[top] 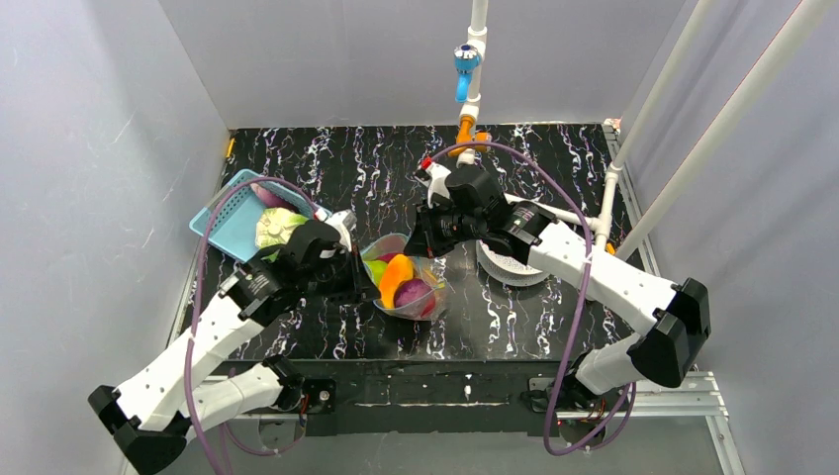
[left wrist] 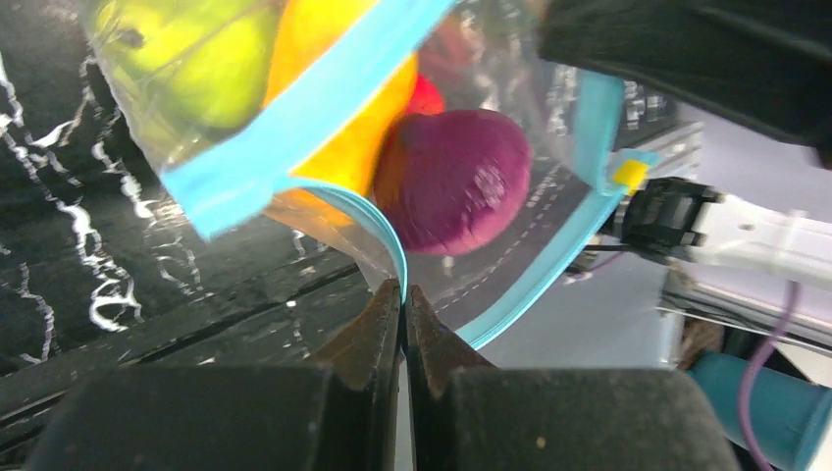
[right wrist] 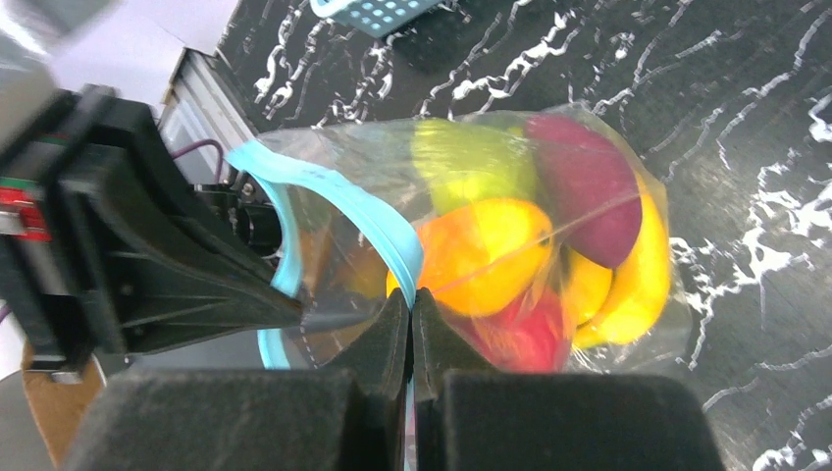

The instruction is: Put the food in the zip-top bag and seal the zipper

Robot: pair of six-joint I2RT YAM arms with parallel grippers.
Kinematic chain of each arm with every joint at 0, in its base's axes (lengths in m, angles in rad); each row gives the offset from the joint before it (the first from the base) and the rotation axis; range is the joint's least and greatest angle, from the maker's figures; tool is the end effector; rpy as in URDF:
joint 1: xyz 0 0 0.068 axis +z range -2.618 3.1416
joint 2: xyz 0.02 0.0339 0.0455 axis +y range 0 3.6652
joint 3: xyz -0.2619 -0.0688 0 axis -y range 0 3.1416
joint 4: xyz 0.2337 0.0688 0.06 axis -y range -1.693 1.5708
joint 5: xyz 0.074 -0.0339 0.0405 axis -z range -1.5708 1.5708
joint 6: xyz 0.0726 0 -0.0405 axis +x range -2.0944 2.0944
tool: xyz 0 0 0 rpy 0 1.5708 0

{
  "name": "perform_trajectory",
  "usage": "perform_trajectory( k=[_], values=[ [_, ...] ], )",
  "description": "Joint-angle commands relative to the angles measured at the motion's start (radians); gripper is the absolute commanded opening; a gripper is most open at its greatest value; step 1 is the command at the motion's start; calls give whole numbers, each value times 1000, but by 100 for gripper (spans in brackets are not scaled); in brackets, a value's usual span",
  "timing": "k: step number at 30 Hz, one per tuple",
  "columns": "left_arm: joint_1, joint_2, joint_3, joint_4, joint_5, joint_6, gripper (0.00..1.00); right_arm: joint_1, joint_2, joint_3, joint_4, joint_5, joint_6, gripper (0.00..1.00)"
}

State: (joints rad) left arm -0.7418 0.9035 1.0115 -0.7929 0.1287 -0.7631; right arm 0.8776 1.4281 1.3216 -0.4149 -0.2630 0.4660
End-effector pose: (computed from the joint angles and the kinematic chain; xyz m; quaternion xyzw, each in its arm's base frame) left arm 0.1388 -0.1399 0.3117 0.0180 0.9019 -0.3347 0.2725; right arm 0.2069 0.2786 0.3358 -0.2396 0.8265 0.3979 0.3181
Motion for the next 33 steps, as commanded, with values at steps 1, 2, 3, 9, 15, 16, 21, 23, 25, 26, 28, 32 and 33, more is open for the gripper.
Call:
perform_trajectory(
  k=[1, 2, 3, 9, 15, 16, 21, 23, 25, 26, 28, 32, 33],
  values=[
    [-2, -107, 84, 102, 64, -72, 0, 44, -49, 131, -108, 114, -68, 1],
    [-4, -128, 80, 131, 80, -100, 0, 67, -54, 161, -144, 152, -84, 1],
    [-3, -151, 69, 157, 89, -127, 0, 92, -61, 188, -173, 192, -99, 1],
    [-4, -300, -108, 125, -83, -221, 0, 162, -59, 178, -165, 257, -125, 1],
    [-2, -419, -274, 91, -262, -259, 0, 161, 36, 133, -137, 305, -164, 1],
    [-2, -427, -268, 103, -257, -266, 0, 161, 47, 140, -140, 309, -179, 1],
    [-4, -408, -177, 147, -237, -254, 0, 165, 82, 252, -185, 225, -257, 1],
    [-3, -381, -146, 139, -254, -251, 0, 171, 100, 304, -217, 169, -283, 5],
    [-3, -373, -144, 140, -270, -274, 0, 175, 104, 321, -233, 152, -290, 16],
    [-2, -375, -151, 147, -275, -287, 0, 175, 94, 315, -232, 149, -290, 22],
    [-2, -389, -175, 164, -277, -305, 0, 175, 57, 280, -216, 136, -290, 35],
    [-3, -426, -217, 171, -285, -338, 0, 175, -77, 133, -142, 40, -336, 63],
    [-2, -433, -224, 174, -284, -341, 0, 175, -116, 89, -116, 11, -352, 70]
  ],
)
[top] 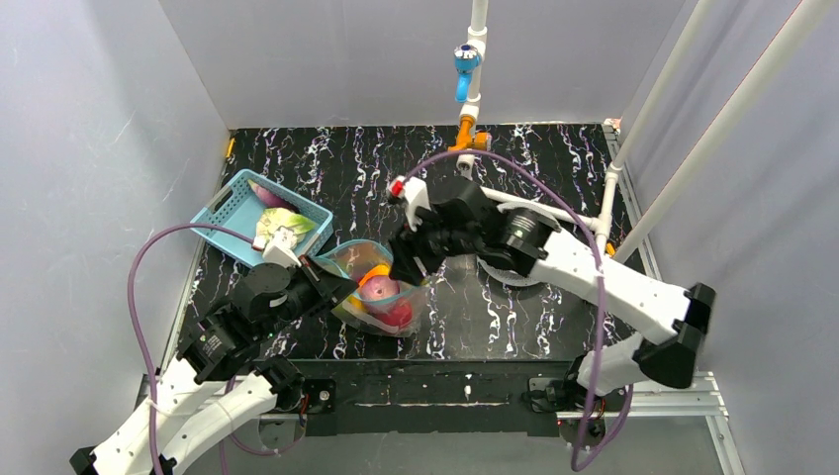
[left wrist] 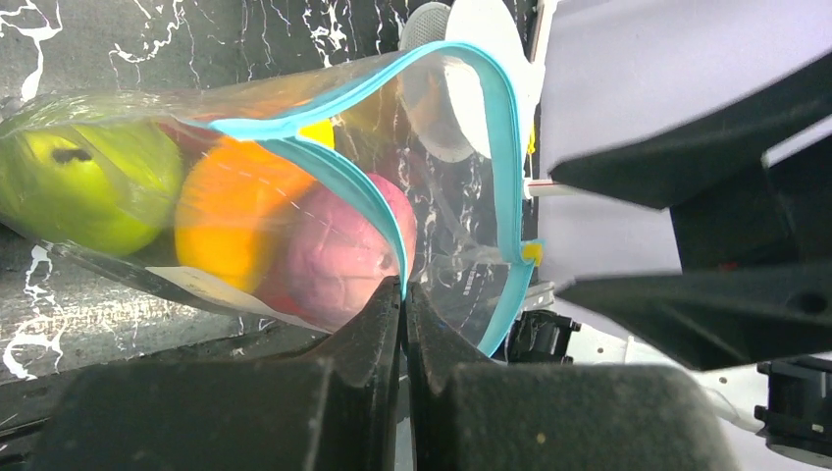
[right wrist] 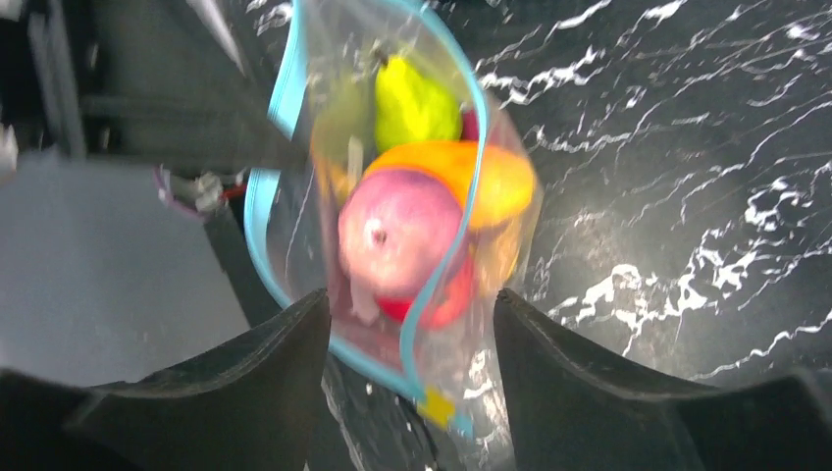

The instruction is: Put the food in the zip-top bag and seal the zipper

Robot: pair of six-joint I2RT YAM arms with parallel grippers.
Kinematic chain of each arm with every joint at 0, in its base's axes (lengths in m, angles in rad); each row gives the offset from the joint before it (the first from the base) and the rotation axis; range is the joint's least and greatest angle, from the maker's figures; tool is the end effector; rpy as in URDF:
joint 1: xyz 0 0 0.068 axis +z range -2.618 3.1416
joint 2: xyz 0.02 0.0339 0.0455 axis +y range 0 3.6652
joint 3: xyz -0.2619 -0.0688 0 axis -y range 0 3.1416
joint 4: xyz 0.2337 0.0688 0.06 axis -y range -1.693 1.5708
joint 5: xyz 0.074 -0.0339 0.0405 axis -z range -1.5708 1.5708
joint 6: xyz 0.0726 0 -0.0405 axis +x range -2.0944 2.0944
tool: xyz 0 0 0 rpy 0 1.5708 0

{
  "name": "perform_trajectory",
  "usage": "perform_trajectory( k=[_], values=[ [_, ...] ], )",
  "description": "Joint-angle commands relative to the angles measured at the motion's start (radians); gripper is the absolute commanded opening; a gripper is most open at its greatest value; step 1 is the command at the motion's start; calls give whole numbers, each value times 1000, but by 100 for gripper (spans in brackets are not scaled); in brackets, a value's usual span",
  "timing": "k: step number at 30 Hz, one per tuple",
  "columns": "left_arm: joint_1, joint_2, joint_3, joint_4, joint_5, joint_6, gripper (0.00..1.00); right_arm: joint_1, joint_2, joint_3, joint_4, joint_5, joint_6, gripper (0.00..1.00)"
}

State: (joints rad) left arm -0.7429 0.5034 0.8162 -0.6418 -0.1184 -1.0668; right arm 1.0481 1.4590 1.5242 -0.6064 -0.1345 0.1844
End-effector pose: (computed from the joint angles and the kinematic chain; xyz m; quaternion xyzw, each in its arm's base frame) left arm 0.1036 -0.0835 0.3216 -0.1649 0.7958 -0.4269 0.3966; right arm 0.1639 0.3039 0.3737 -0.3935 0.7748 0.3317 0.3671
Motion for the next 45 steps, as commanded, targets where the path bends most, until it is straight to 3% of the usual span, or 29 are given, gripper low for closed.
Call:
perform_trajectory(
  k=[1, 5, 9, 12, 16, 24, 32, 38, 39, 40, 43, 45],
  values=[
    [-2, -39, -33, 24, -38, -38, 0, 3, -188, -168, 104, -131, -85, 75],
    [-1, -46, -33, 22, -38, -32, 0, -39, -383, -454, 350, -178, -83, 81],
    [-1, -30, -24, 26, -28, -28, 0, -80, -601, -815, 779, -211, -43, 84],
    [-2, -13, -22, 37, -9, -27, 0, -98, -621, -973, 979, -227, -34, 85],
    [-1, -6, -22, 38, 5, -25, 0, -137, -555, -978, 1040, -381, -38, 69],
    [-2, -8, -13, 41, 0, -29, 0, -161, -438, -988, 1224, -451, -15, 67],
    [-1, -27, 7, -4, -26, -26, 0, -161, -373, -950, 1203, -551, -32, 47],
    [-2, -22, 37, -47, -28, 17, 0, -166, -422, -926, 1122, -495, -24, 18],
    [-1, -17, 55, -67, -29, 37, 0, -166, -435, -916, 1101, -498, -26, 10],
    [-2, -8, 80, -90, -33, 64, 5, -166, -447, -906, 1078, -497, -30, 1],
    [-2, 47, 176, -100, -23, 204, 34, -166, -490, -894, 1022, -475, -34, 1],
    [-2, 127, 261, -66, 72, 375, 48, -166, -513, -897, 1003, -454, -42, 1]
  ],
)
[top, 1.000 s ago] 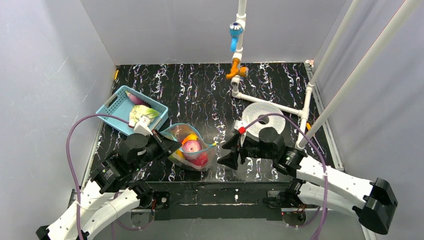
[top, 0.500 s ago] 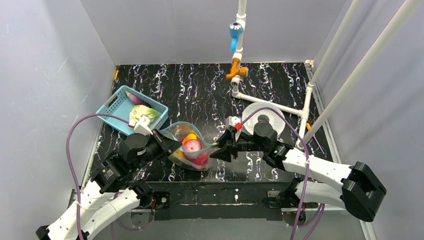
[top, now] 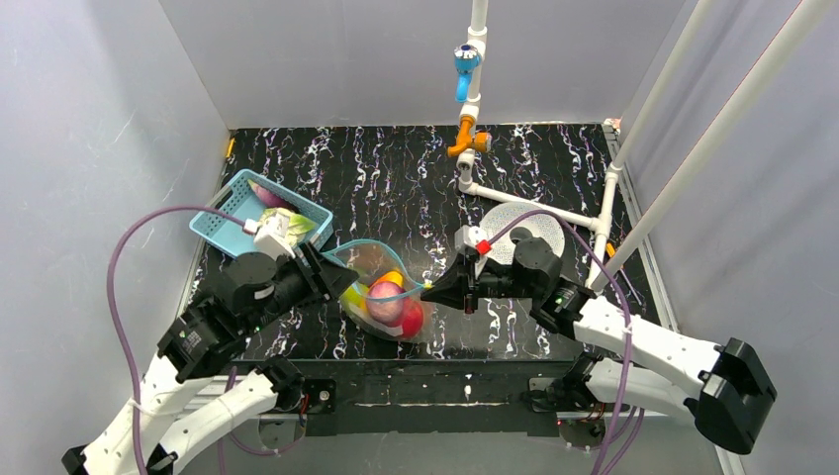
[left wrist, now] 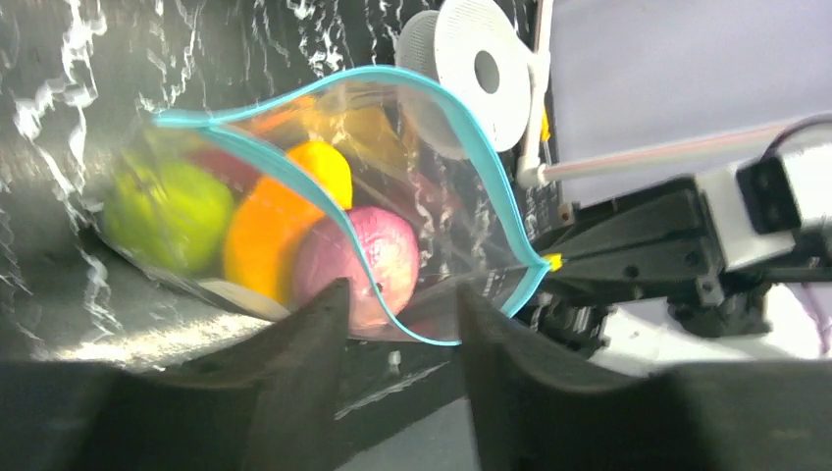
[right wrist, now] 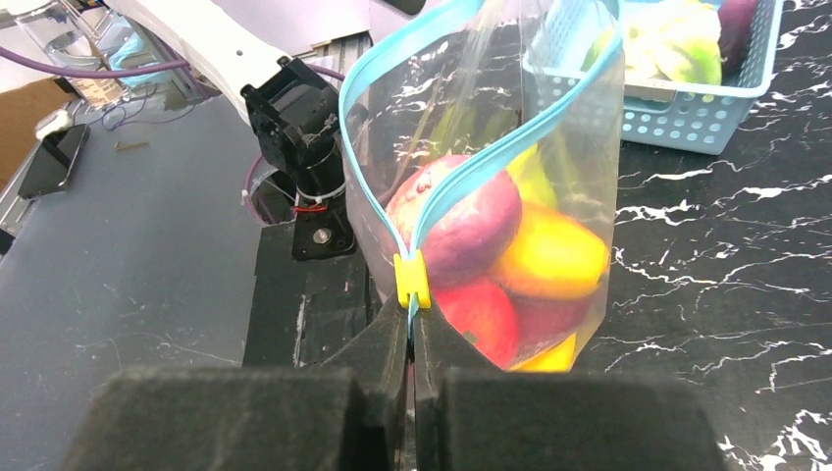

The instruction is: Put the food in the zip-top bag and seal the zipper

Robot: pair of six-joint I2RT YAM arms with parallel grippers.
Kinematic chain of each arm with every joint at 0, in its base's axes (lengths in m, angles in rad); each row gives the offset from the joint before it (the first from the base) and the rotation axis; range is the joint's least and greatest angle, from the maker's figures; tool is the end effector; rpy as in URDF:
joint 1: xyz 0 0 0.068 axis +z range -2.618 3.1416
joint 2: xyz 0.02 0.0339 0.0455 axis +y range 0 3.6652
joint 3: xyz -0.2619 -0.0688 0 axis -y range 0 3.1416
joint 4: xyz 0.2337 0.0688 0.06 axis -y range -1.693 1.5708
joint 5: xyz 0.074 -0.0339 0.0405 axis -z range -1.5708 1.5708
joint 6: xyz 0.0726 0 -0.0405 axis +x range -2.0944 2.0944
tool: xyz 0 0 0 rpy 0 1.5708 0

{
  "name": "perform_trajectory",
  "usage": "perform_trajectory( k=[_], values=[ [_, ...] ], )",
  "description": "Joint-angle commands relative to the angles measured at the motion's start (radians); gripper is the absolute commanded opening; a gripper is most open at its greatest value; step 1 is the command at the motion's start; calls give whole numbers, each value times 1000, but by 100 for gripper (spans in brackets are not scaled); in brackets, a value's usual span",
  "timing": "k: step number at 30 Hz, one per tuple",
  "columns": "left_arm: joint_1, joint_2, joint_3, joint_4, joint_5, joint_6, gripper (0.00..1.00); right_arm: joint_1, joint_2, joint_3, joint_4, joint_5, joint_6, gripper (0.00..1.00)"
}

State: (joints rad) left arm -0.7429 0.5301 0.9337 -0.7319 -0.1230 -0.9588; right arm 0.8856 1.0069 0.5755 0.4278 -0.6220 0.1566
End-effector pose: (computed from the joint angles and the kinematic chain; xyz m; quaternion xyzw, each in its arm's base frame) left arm 0.0971 -0.0771 0.3458 -0.1230 0.8030 -0.4038 0.4206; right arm 0.1257 0.2207 0.2912 -0.4422 0.5531 0.5225 0.4749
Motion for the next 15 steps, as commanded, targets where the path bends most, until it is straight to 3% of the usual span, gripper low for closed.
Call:
perform_trajectory(
  k=[1, 6, 10, 15],
  values=[
    [-1, 153, 189, 34, 140, 355, 51, -4, -68, 55, -44, 53, -15, 1],
    [-3, 400, 312, 59, 414, 752, 63, -5, -57, 98, -101, 117, -16, 1],
    [-10, 473, 265, 233, 642, 983, 67, -6, -43, 132, -169, 106, -27, 1],
    [-14, 464, 167, 451, 821, 1096, 82, -6, -72, 96, -140, 122, -3, 1]
  ],
)
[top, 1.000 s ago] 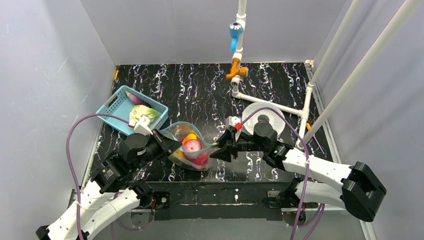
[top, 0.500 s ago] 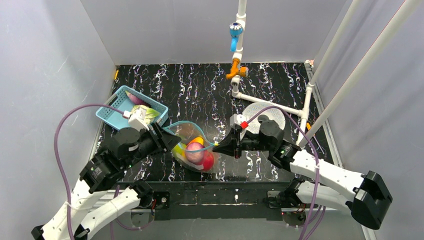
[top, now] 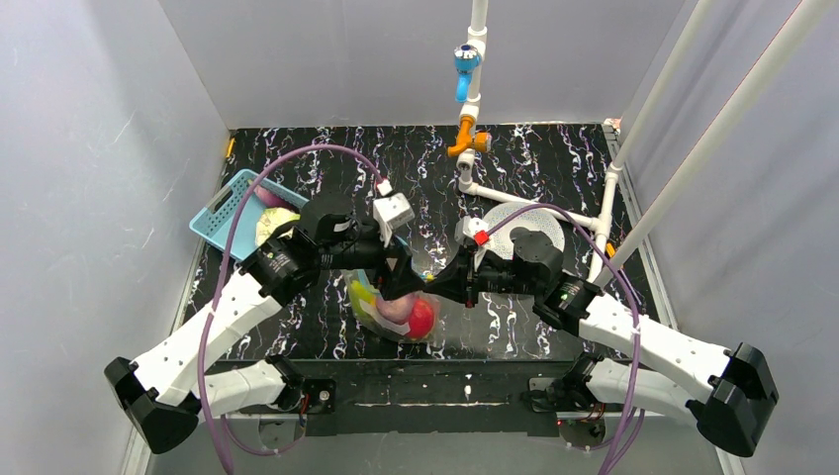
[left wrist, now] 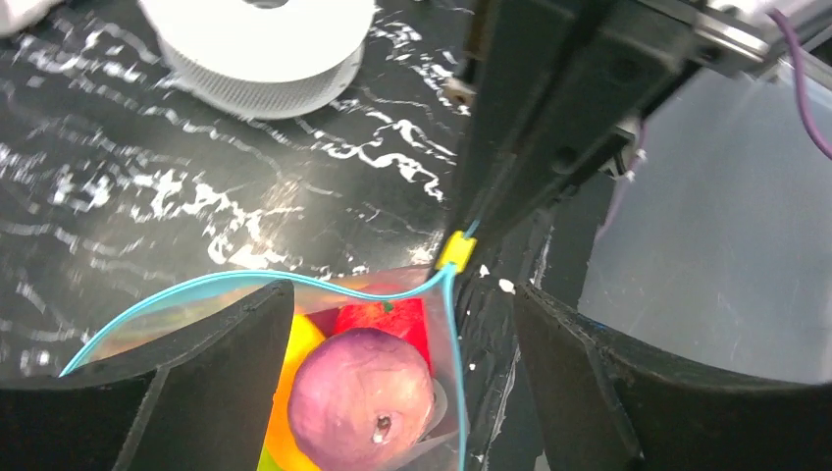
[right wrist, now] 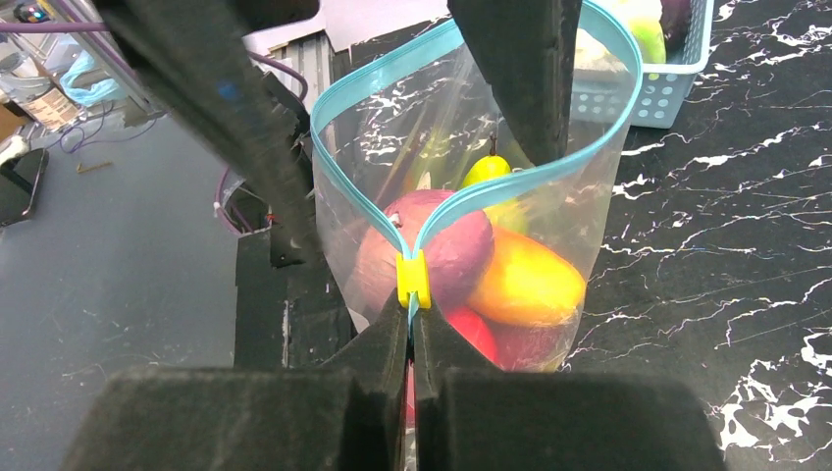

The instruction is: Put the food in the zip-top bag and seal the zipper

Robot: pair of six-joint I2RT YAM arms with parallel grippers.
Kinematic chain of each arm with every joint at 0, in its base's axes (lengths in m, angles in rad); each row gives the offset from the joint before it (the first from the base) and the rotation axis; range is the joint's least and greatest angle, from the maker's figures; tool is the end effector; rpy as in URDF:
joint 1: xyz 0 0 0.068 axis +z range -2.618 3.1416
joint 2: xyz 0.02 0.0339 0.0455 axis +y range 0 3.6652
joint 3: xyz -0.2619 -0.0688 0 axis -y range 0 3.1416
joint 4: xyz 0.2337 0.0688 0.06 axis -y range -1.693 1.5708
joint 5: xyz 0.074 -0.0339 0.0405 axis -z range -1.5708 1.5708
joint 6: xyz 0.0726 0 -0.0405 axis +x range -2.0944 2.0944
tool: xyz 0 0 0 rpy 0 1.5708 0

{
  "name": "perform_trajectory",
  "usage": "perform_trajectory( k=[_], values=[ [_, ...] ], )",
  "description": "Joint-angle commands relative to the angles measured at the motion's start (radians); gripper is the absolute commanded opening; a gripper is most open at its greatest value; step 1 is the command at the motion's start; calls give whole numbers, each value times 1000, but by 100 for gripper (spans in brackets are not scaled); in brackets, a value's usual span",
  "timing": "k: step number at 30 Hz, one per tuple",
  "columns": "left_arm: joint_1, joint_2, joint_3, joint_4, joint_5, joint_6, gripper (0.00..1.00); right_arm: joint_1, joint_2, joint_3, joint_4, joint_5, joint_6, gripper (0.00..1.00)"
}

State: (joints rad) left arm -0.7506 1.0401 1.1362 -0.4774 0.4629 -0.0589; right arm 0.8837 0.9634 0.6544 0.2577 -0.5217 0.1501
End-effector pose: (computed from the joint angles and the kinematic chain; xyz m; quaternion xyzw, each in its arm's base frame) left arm 0.1558 -0.1896 0.3698 0.3942 0.7149 -0.3894 0.4265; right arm 0.1294 0.2148 0.3076 -0.4170 0.5902 0.4914 0.4861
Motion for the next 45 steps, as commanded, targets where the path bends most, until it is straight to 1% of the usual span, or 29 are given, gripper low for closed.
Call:
perform_trajectory(
  k=[1, 4, 7, 9, 11, 14, 18, 22, 24, 26, 30, 31, 33, 34, 36, 38, 39, 40, 41, 45],
  values=[
    [-6, -38, -41, 205, 264, 207, 83, -5, -30, 12, 31, 25, 6, 1],
    [-6, 15, -9, 110, 332, 243, 82, -5, -35, 11, 19, 29, 7, 1],
    [-5, 42, -4, 56, 360, 257, 79, -5, -43, 9, 17, 30, 6, 1],
    [-6, 39, -19, 57, 332, 267, 77, -4, -47, 5, 22, 27, 9, 1],
    [-6, 23, -41, 83, 303, 277, 77, -5, -42, 4, 29, 17, 13, 1],
    [-7, 22, -40, 118, 316, 262, 77, -5, -30, 13, 26, -7, 22, 1],
    [-6, 70, 20, -30, 301, 328, 65, -5, -41, 15, 19, 0, 23, 1],
    [-5, 86, 14, -130, 287, 346, 51, -5, -50, 8, 18, 5, 20, 1],
    [-5, 67, -6, -143, 252, 348, 43, -5, -55, 8, 18, 4, 20, 1],
    [-5, 29, -35, -124, 214, 341, 38, -5, -58, 7, 21, 0, 21, 1],
    [-5, -44, -76, -66, 157, 311, 21, -5, -46, 8, 23, -33, 12, 1],
    [-5, -53, -83, -51, 148, 301, 13, -5, -43, 8, 23, -49, 8, 3],
    [-4, -65, -96, -30, 132, 295, 2, -5, -35, 9, 26, -86, 8, 19],
    [-4, -67, -101, -30, 126, 295, 0, -5, -36, 8, 30, -100, 11, 24],
    [-5, -67, -106, -33, 107, 295, 0, -5, -43, -7, 66, -113, 25, 31],
    [-5, -75, -112, -35, 97, 296, 0, -5, -58, -31, 100, -97, 39, 36],
    [-4, -79, -114, -37, 96, 296, 0, -5, -59, -43, 109, -87, 40, 37],
    [-5, -85, -115, -36, 95, 294, 0, -5, -62, -49, 112, -80, 41, 36],
    [-5, -90, -115, -38, 97, 294, 0, -6, -61, -50, 110, -80, 39, 34],
    [-4, -104, -103, -45, 96, 289, 0, -6, -47, -35, 97, -100, 32, 19]
  ],
)
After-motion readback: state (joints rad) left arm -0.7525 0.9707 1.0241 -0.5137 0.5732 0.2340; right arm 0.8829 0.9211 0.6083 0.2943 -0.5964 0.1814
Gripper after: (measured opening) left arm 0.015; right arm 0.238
